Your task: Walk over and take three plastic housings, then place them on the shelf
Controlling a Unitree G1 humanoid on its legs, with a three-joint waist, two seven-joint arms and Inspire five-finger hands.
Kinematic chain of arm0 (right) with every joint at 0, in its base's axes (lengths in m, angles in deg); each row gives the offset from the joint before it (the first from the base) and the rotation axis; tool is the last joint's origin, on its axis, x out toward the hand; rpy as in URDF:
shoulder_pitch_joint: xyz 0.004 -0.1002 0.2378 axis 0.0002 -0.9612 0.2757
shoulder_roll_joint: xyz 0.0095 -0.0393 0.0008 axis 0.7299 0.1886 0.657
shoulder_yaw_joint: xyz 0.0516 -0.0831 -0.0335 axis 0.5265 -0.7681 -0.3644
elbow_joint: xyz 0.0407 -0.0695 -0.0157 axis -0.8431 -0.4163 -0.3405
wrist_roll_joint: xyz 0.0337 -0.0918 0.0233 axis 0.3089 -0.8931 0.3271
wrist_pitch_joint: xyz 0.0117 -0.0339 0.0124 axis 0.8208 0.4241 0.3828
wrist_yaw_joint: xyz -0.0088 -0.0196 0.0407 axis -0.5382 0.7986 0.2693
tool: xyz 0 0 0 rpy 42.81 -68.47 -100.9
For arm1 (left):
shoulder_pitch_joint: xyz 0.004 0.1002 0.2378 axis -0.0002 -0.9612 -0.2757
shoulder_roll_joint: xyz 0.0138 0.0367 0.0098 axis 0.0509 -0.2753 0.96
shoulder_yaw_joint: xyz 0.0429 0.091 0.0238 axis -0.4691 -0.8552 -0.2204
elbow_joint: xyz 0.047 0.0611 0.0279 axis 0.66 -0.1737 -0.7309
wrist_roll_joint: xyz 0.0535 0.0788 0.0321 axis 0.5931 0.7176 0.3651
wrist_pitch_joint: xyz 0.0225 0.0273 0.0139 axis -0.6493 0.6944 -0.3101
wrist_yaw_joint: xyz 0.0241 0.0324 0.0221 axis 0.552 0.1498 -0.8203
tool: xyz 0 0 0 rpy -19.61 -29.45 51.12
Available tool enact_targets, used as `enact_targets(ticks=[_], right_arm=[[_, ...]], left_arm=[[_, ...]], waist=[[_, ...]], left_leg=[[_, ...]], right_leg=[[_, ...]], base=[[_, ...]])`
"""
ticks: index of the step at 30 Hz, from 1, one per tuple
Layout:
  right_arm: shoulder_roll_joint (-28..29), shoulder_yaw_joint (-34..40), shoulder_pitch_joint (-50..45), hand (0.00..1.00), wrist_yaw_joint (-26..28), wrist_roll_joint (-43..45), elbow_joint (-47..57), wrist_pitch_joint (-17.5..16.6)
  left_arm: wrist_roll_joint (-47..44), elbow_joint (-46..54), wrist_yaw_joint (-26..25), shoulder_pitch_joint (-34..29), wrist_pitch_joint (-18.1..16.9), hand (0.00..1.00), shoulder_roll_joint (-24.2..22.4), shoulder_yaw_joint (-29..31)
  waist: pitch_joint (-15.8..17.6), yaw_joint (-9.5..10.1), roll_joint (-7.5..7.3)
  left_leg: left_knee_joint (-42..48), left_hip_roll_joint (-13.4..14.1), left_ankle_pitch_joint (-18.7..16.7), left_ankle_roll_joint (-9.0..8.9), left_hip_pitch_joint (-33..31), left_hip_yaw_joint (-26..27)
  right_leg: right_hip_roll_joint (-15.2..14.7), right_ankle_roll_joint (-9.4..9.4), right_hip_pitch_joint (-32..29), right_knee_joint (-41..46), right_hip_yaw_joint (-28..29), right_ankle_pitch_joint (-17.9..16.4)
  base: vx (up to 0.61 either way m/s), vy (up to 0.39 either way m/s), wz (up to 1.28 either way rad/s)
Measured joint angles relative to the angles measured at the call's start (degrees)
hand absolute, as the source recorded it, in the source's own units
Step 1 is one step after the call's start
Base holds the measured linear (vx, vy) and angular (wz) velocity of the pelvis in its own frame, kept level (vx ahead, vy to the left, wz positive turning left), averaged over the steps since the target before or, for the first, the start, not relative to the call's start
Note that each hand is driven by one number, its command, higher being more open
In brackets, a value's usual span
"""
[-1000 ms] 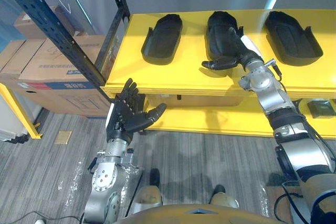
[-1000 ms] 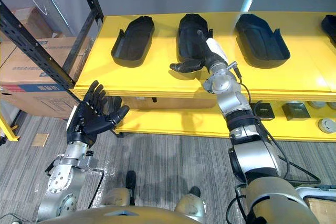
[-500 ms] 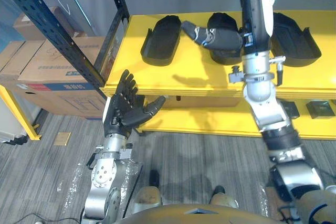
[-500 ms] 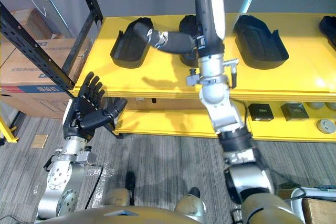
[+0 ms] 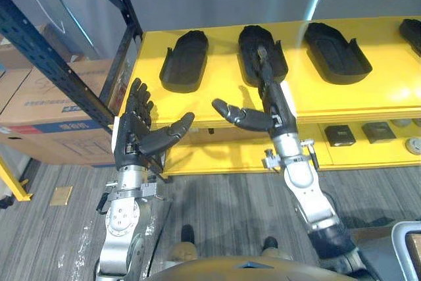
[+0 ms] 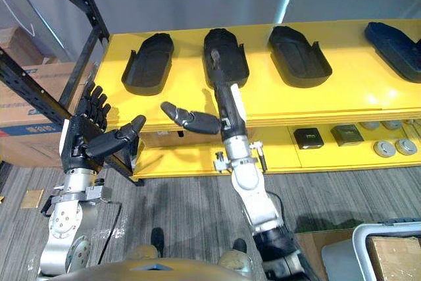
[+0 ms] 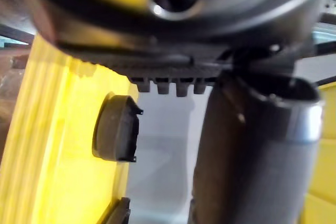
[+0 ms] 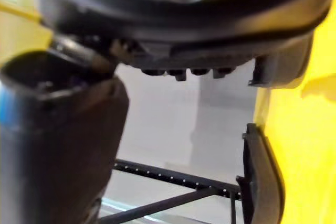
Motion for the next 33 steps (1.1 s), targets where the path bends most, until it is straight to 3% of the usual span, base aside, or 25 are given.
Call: enact_targets(ticks=[4, 9, 15, 19, 22, 25, 29, 30, 33], right_arm=[[3.1, 3.7, -11.1, 1.00, -1.5, 0.4, 5.8, 0.9], [3.3, 7.5, -17.8, 1.00, 0.0, 2.2, 8.6, 1.2], [2.2, 6.3, -18.9, 1.00, 4.3, 4.4, 8.8, 1.2], [-0.3, 2.5, -16.5, 1.00, 8.6, 4.8, 8.7, 1.2], [-2.5, -0.4, -9.0, 1.00, 10.1, 6.3, 7.1, 1.2], [-2.0, -0.1, -0.7, 1.00, 9.1, 9.2, 2.2, 2.2], [-1.6, 0.2, 2.9, 1.00, 7.4, 13.6, -1.3, 4.4], [1.3, 1.1, 0.9, 1.00, 7.0, 14.0, -1.8, 5.1], [1.3, 1.1, 0.9, 1.00, 7.0, 14.0, -1.8, 5.1]], left_arm=[[2.6, 0.0, -4.8, 0.1, 0.5, 1.00, 0.1, 3.4], [10.5, -0.2, -10.3, 2.8, 2.9, 1.00, 2.4, 6.5], [15.4, -6.5, -13.1, 11.1, 4.6, 1.00, 8.5, 9.1], [14.5, -6.5, -14.2, 11.2, 5.1, 1.00, 8.6, 9.2], [9.8, -6.5, -12.6, 10.5, 5.1, 1.00, 5.8, 8.5], [8.2, -5.9, -8.7, 7.7, 5.1, 1.00, 2.4, 4.7], [8.1, -5.6, -5.0, 1.9, 5.1, 1.00, 0.0, 1.6], [4.1, -1.8, -2.1, -3.0, 1.1, 1.00, -0.7, 1.9], [4.1, -1.8, -2.1, -3.0, 1.1, 1.00, -0.7, 1.9]], waist=[[-0.7, -2.75, -0.14], [-0.9, -5.37, -0.23], [-1.4, -5.66, 0.16], [-1.6, -5.30, 0.04], [-1.6, -4.87, 0.01], [-1.6, -3.29, -0.08], [-1.6, -1.41, -0.08], [-2.6, -0.73, -4.20], [-2.6, -0.73, -4.20]], left_leg=[[0.8, 0.1, -1.6, -0.06, 1.1, 3.2], [3.0, 0.1, -3.8, 0.01, 1.4, 6.4], [3.6, 0.2, -4.4, 0.12, 1.8, 8.1], [3.6, 0.1, -4.5, 0.19, 1.7, 8.5], [3.8, 0.1, -4.5, 0.19, 1.4, 6.7], [4.7, 0.1, -4.4, 0.34, -0.2, 4.0], [4.6, 0.1, -4.2, 0.29, -0.7, 2.1], [3.1, 0.2, -3.6, -0.02, -0.3, 1.4], [3.1, 0.2, -3.6, -0.01, -0.3, 1.4]], right_leg=[[0.1, 0.02, -0.7, 0.0, 3.1, 0.0], [0.1, -0.07, -1.5, -1.0, 6.4, 0.5], [0.3, 0.30, -1.7, -2.1, 8.5, 1.6], [0.4, 0.42, -2.0, -2.3, 8.9, 2.1], [0.3, 0.45, -0.7, -2.9, 7.4, 2.2], [0.2, 0.40, 0.0, -3.1, 4.9, 2.2], [0.2, 0.20, 1.4, -3.6, 2.5, 2.0], [0.4, -0.49, 1.7, -3.6, 1.1, 1.5], [0.4, -0.51, 1.7, -3.5, 1.1, 1.5]], base=[[0.02, 0.010, -0.36], [-0.01, 0.020, -0.36], [0.00, 0.010, -0.19], [0.01, 0.004, -0.05], [0.00, -0.005, 0.24], [-0.03, -0.011, 0.44], [-0.01, -0.011, 0.28], [0.00, -0.004, 0.10], [0.00, 0.000, 0.00]])
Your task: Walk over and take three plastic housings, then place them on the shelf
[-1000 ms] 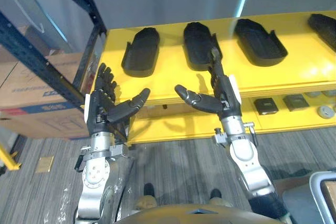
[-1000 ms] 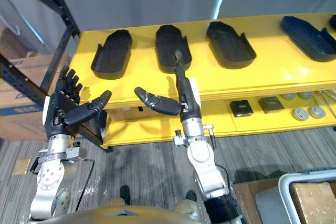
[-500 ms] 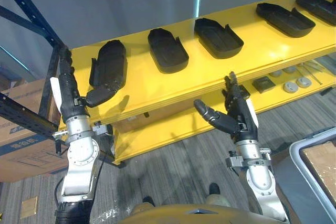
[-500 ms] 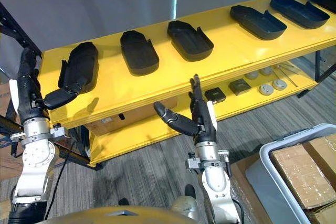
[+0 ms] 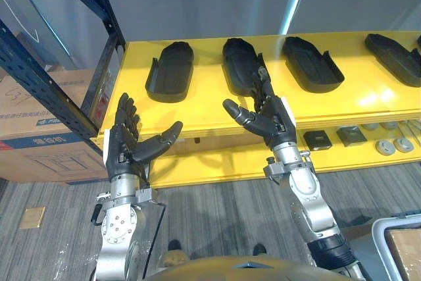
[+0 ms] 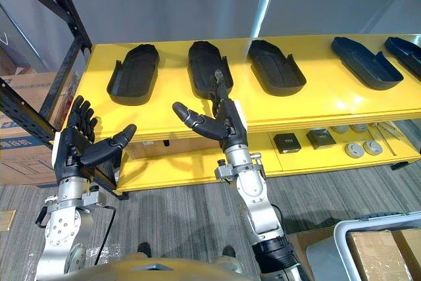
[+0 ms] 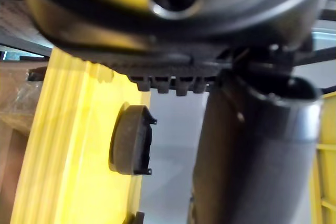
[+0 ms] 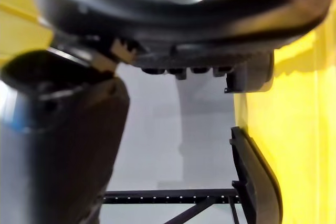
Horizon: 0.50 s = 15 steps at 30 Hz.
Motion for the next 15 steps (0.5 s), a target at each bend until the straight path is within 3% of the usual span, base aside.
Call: enact_targets(ticks=[5, 11, 15], right_arm=[[0.5, 2.7, -3.3, 1.00, 1.3, 1.0, 0.0, 0.0], [1.3, 9.5, -6.8, 1.00, 3.6, 5.2, 0.0, 2.6], [1.4, 8.6, -5.6, 1.00, 4.0, 8.2, -0.6, 3.7]], left_arm=[[-3.3, 0.0, 1.1, -0.1, 0.0, 1.00, -0.4, 1.0], [-12.2, 0.0, 2.0, -1.9, -0.8, 1.00, -2.8, 7.2], [-17.0, 0.0, 2.3, -2.3, -1.3, 1.00, -4.1, 10.4]], waist=[[0.0, 0.14, -0.04], [0.1, 0.22, -0.21], [0.1, 1.72, -0.42]], left_leg=[[-0.9, 0.0, 0.6, -0.03, 0.2, -0.5], [-2.7, -0.2, 1.6, -0.01, 0.6, -1.7], [-4.2, -0.1, 2.7, 0.03, 1.1, -2.2]], right_leg=[[0.0, -0.05, 0.1, 0.3, -0.9, 0.0], [-0.1, -0.10, 0.7, 0.6, -3.5, -0.2], [-0.1, -0.15, 1.1, 0.8, -4.6, -0.8]], base=[[0.00, 0.000, 0.07], [-0.01, -0.004, 0.11], [-0.03, -0.013, 0.11]])
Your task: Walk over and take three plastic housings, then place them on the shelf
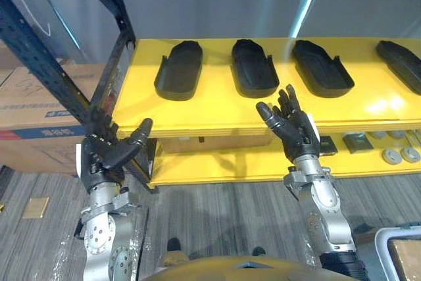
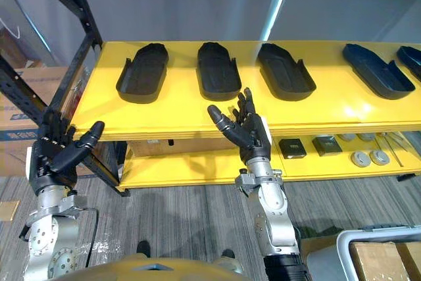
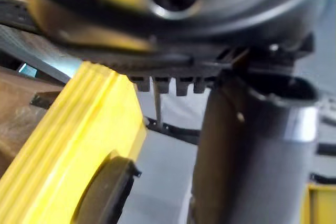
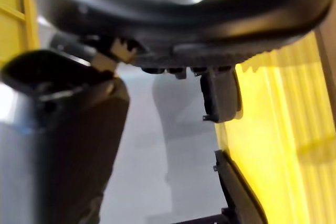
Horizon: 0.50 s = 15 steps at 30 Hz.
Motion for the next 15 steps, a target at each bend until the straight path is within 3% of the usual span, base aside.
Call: enact_targets(ticks=[6, 7, 12, 13, 14, 15], right_arm=[[0.5, -6.3, 5.1, 1.00, 0.2, -0.3, -6.5, 0.1], [0.1, -5.3, 9.6, 1.00, -1.5, -2.2, -9.6, 0.1], [0.5, -5.6, 11.1, 1.00, -1.9, -2.7, -10.5, 0.0], [0.5, -5.5, 11.7, 1.00, -1.8, -2.6, -10.5, 0.0], [0.4, -5.3, 11.7, 1.00, -1.7, -2.6, -10.6, 0.0], [1.1, -5.3, 11.7, 1.00, -1.4, -2.7, -10.5, 0.0]], left_arm=[[-0.8, 0.0, 1.1, 0.0, 0.0, 1.00, -0.3, 0.3], [-0.8, 0.0, 8.1, 0.0, 0.6, 1.00, -0.1, -2.5], [-0.7, 0.0, 10.6, 0.2, 1.5, 1.00, 1.6, -3.7], [-0.7, -0.2, 10.6, 0.8, 1.6, 1.00, 2.7, -4.2], [-0.7, -1.1, 10.5, 0.9, 1.4, 1.00, 3.3, -5.1], [-0.7, -1.3, 9.7, 1.0, 1.2, 1.00, 4.9, -5.9]], waist=[[0.0, 1.40, -0.05], [0.7, 1.58, -0.99], [2.8, 1.56, -2.56], [5.3, 1.31, -1.74], [6.2, -0.24, 0.55], [5.7, -1.31, -1.17]], left_leg=[[0.0, 0.0, 0.3, 0.02, -0.1, -0.3], [1.2, -1.6, 0.0, 0.72, -0.9, -3.4], [4.7, -2.5, -3.2, 1.74, -1.0, -4.2], [5.9, -1.6, -7.0, 2.50, -0.9, -5.3], [4.4, 0.5, -7.4, 2.31, -1.1, -7.2], [4.1, 0.2, -8.1, 2.50, -1.5, -7.7]], right_leg=[[-0.1, -0.12, 0.0, 0.4, -0.3, -0.1], [-3.8, -1.55, -4.5, 14.1, -2.1, -5.1], [-5.8, -2.12, -6.6, 21.1, -0.5, -5.1], [-6.7, -1.44, -10.3, 29.7, 1.0, -3.5], [-3.7, -1.35, -13.2, 31.7, 4.3, -4.6], [-1.8, -2.01, -12.3, 23.5, 6.9, -6.5]], base=[[-0.02, 0.001, 0.11], [-0.04, 0.050, 0.59], [-0.05, 0.036, 0.05], [-0.15, -0.025, 0.25], [-0.13, -0.002, 0.54], [-0.02, 0.033, 0.63]])
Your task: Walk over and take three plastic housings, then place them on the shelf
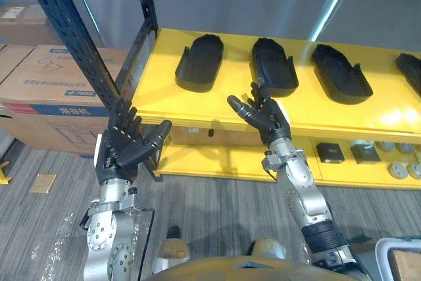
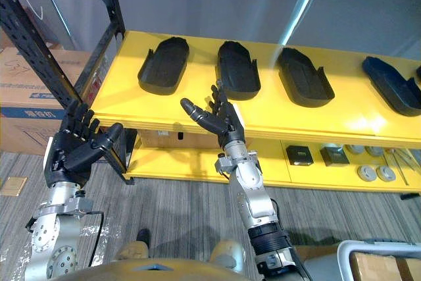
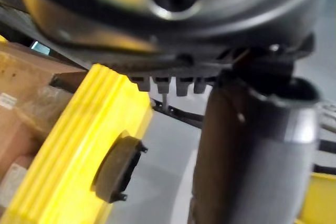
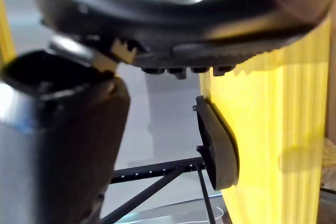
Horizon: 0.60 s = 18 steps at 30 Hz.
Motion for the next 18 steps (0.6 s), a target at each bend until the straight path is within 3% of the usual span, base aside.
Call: enact_targets(ticks=[1, 2, 3, 5, 6, 7, 9, 13, 14, 18], right_arm=[[0.6, 0.0, 0.1, 1.00, 0.2, 0.0, 0.1, 0.0], [1.0, 1.2, 0.4, 1.00, 0.7, -0.1, 2.2, -0.5], [1.0, 1.6, 0.1, 1.00, 0.8, 0.0, 2.1, -0.3], [0.1, 1.4, 0.4, 1.00, 1.3, 0.0, 2.1, -0.5], [-1.3, 1.4, 0.4, 1.00, 1.7, 0.0, 2.2, -0.9], [-2.7, 1.5, 0.5, 1.00, 1.6, 0.0, 2.2, -1.2], [-3.5, 1.4, 0.4, 1.00, 1.7, 0.0, 2.1, -1.2], [-3.3, -0.5, -0.1, 1.00, 1.4, 0.0, 2.1, -1.4], [-2.8, -0.7, 0.5, 1.00, 1.4, -0.1, 2.1, -1.8], [-2.9, -0.8, 2.7, 1.00, 1.3, -1.3, 1.5, -1.8]], left_arm=[[0.0, 0.1, -0.1, 0.0, -0.1, 1.00, 1.1, 0.2], [0.1, -0.7, 0.4, 1.0, -1.6, 1.00, 2.7, -0.2], [-0.2, -4.0, 0.6, 1.8, -1.0, 1.00, 2.0, -0.7], [-0.6, -4.8, 0.6, -0.1, -1.0, 1.00, -0.2, -0.7], [-0.6, -4.8, 0.6, -1.0, -1.0, 1.00, -1.0, -0.7], [-0.5, -4.8, 0.6, -1.1, -1.0, 1.00, -1.4, -1.1], [-0.6, -4.8, 0.6, -1.2, -1.0, 1.00, -2.0, -1.1], [-0.5, -4.9, 0.7, -2.3, -1.0, 1.00, -3.5, -1.0], [-0.5, -5.0, 1.0, -2.2, -1.0, 1.00, -3.7, -1.3], [-0.3, -5.1, 2.2, -1.7, -1.0, 1.00, -3.8, -2.4]], waist=[[0.0, -0.09, -1.63], [1.0, -0.29, -3.50], [1.1, -0.44, -2.85], [0.5, 0.50, -0.84], [0.0, 1.05, 1.19], [-0.3, 1.64, 2.91], [-0.2, 1.59, 4.55], [-0.3, 1.58, 6.56], [-0.7, 1.60, 6.59], [-1.0, 1.55, 7.32]], left_leg=[[1.9, -1.2, -0.4, 0.34, -0.9, 0.2], [10.8, -3.1, -2.6, -1.66, -4.1, 0.2], [10.2, -2.1, -2.5, -2.85, -3.8, 0.5], [10.5, 0.8, -2.5, -3.53, -4.4, 0.3], [10.6, 2.7, -2.6, -3.82, -5.4, 0.1], [10.7, 4.2, -2.1, -3.06, -5.8, 0.1], [15.7, 5.4, -0.7, -2.34, -7.6, 1.2], [35.3, 8.1, -0.2, -1.55, -13.5, 0.7], [34.3, 7.8, -2.8, -2.51, -14.4, 0.3], [21.5, 6.0, -2.0, -2.21, -14.2, -0.6]], right_leg=[[-0.6, -0.58, -0.1, -1.9, 0.4, -0.6], [-1.5, 2.78, 0.5, -6.0, 1.1, -0.5], [-0.6, 2.00, 1.7, -7.5, -0.3, 1.2], [2.4, 1.01, 3.4, -11.1, -1.7, 1.9], [4.5, 0.73, 4.1, -13.5, -2.8, 2.1], [6.1, -0.38, 4.4, -15.3, -3.3, 2.9], [7.4, -0.76, 5.3, -16.4, -2.6, 3.0], [8.9, -2.66, 10.1, -18.0, 0.3, 2.3], [8.7, -2.90, 10.6, -18.8, 1.6, 2.5], [7.5, -2.24, 10.3, -18.7, 4.4, 2.8]], base=[[0.18, -0.016, 0.68], [0.20, -0.099, 0.76], [0.17, -0.156, 0.69], [0.07, -0.114, 0.11], [0.12, -0.139, -0.03], [0.15, -0.163, 0.03], [0.15, -0.130, -0.01], [0.16, -0.086, -0.34], [0.24, 0.012, -0.43], [0.14, 0.089, -0.53]])
